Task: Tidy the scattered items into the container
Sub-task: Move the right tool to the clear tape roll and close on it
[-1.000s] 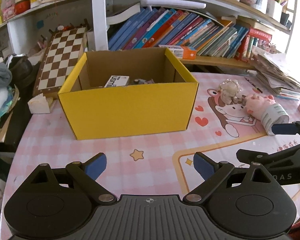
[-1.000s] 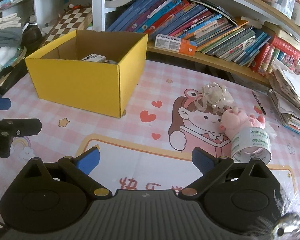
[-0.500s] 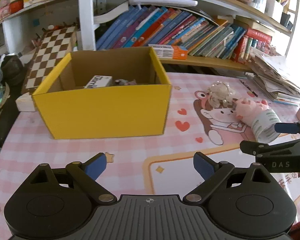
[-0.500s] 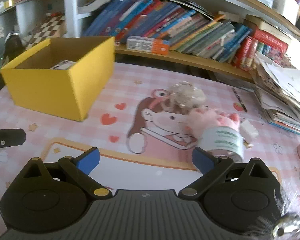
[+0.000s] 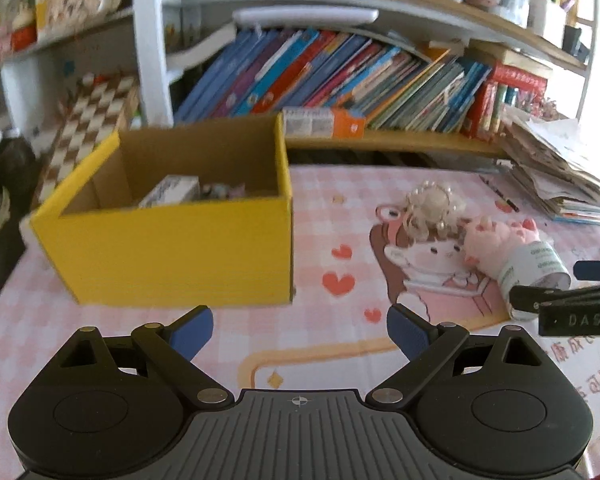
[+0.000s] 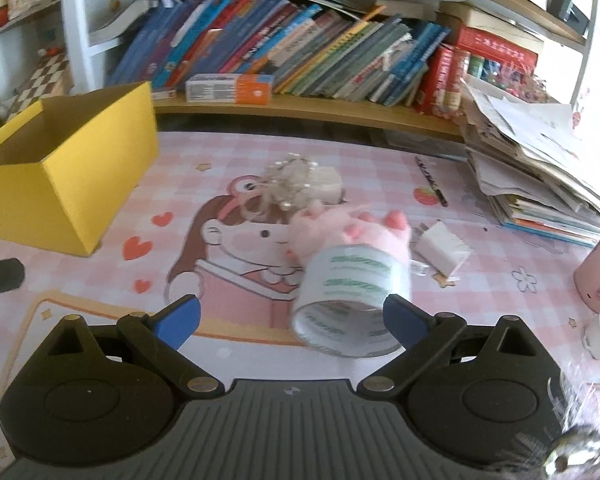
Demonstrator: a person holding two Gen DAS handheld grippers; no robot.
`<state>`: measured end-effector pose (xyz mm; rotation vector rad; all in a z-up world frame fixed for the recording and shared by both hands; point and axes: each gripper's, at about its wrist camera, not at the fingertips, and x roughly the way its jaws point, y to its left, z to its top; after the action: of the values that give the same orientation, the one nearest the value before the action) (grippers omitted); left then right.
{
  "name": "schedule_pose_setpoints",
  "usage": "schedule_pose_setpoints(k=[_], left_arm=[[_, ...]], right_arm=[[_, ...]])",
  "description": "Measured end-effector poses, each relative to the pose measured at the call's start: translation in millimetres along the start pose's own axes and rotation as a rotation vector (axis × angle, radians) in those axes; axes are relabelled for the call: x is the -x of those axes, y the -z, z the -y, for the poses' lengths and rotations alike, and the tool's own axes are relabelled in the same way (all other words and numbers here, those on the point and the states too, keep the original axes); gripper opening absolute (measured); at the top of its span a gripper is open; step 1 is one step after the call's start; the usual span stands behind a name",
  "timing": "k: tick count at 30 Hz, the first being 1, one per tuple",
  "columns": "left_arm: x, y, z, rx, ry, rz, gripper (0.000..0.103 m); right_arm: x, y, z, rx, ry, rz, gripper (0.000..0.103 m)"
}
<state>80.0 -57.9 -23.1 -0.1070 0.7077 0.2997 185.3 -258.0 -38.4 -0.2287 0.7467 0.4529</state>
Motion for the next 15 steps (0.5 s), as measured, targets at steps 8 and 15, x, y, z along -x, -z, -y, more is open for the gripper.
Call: schedule_pose_setpoints(k=[8, 15], left_arm=[[-13.2, -9.6, 29.0, -0.080, 0.077, -0.017, 0.097], [-29.4, -20.6, 50.2, -0.136, 0.098, -0.045, 0.097]], right_arm=[[-26.1, -15.0, 36.0, -0.106, 0.016, -0.025, 0.095], [-54.9, -24.0, 49.7, -0.166, -0.006, -0.078, 0.085]])
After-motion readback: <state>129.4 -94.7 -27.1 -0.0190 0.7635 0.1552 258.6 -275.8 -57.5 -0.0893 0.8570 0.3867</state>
